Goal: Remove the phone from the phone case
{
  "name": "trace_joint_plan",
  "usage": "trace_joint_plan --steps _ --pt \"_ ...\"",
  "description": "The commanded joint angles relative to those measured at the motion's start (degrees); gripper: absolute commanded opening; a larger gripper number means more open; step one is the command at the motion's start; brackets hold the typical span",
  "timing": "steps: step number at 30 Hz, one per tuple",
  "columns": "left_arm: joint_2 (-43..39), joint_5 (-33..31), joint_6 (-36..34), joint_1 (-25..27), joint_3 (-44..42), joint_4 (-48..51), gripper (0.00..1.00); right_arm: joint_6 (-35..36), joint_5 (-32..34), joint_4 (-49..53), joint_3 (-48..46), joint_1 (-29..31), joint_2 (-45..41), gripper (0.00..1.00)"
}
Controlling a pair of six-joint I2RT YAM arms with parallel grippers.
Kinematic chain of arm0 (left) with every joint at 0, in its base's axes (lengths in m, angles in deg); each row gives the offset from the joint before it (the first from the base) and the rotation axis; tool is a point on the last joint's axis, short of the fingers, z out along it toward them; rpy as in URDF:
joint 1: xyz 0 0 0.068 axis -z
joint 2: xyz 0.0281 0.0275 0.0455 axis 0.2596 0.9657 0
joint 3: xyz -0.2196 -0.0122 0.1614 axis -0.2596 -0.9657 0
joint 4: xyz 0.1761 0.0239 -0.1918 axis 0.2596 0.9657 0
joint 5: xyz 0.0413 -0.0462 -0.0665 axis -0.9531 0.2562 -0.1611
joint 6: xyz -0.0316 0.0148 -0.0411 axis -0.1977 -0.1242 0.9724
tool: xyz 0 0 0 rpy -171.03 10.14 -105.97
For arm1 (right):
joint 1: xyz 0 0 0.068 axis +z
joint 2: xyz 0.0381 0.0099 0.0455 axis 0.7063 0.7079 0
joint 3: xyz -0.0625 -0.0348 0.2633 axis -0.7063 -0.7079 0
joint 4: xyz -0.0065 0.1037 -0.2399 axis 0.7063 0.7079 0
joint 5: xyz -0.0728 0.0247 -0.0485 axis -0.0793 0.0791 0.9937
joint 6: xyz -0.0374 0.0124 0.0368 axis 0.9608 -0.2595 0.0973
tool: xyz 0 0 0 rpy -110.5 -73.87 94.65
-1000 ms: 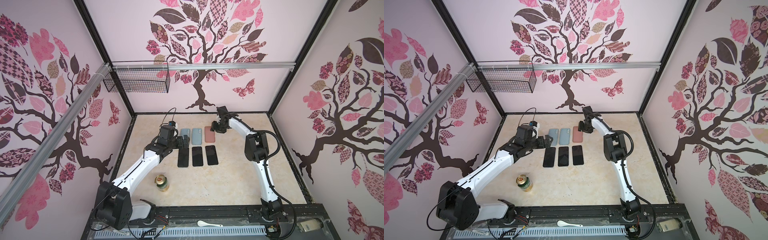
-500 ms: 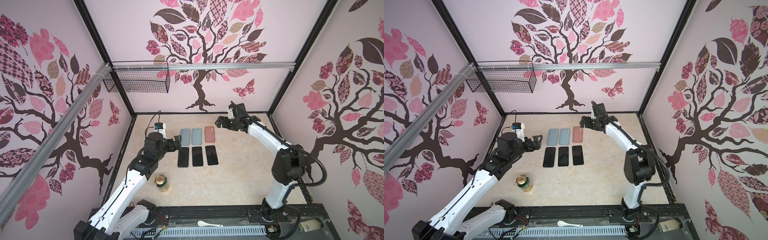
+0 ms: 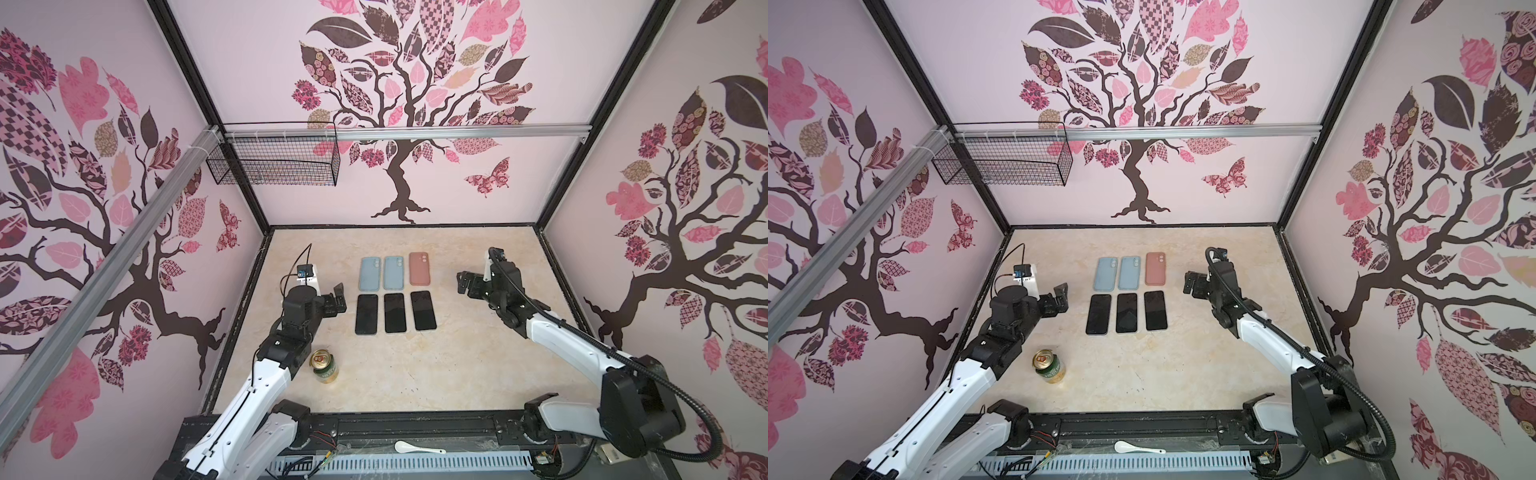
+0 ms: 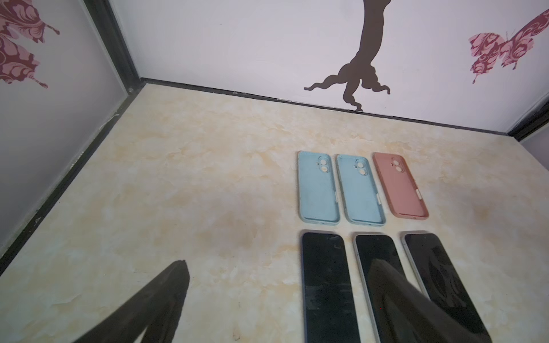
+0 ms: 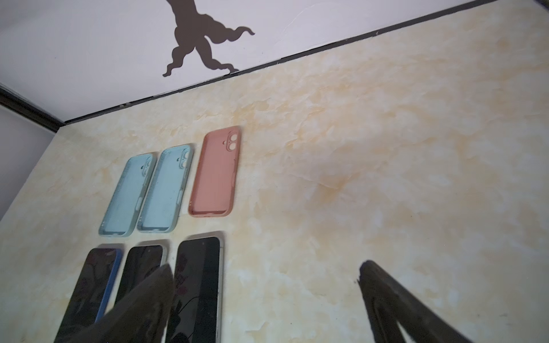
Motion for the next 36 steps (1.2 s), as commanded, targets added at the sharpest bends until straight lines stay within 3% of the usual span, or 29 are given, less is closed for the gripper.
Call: trace_joint_plan --steps 1,5,10,13,20,31,36 --pt "-2.0 5.8 -6.9 -3.6 -4.5 -10.1 0.98 5.0 6.9 -10.7 -3.4 -0.2 -4.3 1.0" --pt "-0.9 2.6 -9.4 -9.4 -8.4 -15.4 0.98 10.2 13.1 -11.2 -4.5 -0.2 -3.1 1.0" --pt "3.5 2.3 -6.9 -18.7 -10.0 -15.9 0.98 15.1 18.6 -12.6 -5.8 -0.3 -0.5 1.0" --pt "6.5 0.2 -8.0 -20.0 -10.9 -17.6 0.98 19.1 20.4 -16.9 -9.9 -0.7 0.5 1.0" --pt "13.2 0.9 -6.4 -21.5 -13.0 -25.9 0.98 19.0 20.4 -23.9 -14.6 -2.9 2.9 1.0" --pt "20.3 11.5 -6.6 -23.4 -17.1 -43.7 0.98 18.4 10.1 -44.9 -23.7 -8.9 6.6 0.99" --pt "23.9 13.2 -7.2 -24.2 -16.7 -47.8 0.98 19.1 4.1 -47.4 -24.7 -11.0 6.1 0.99"
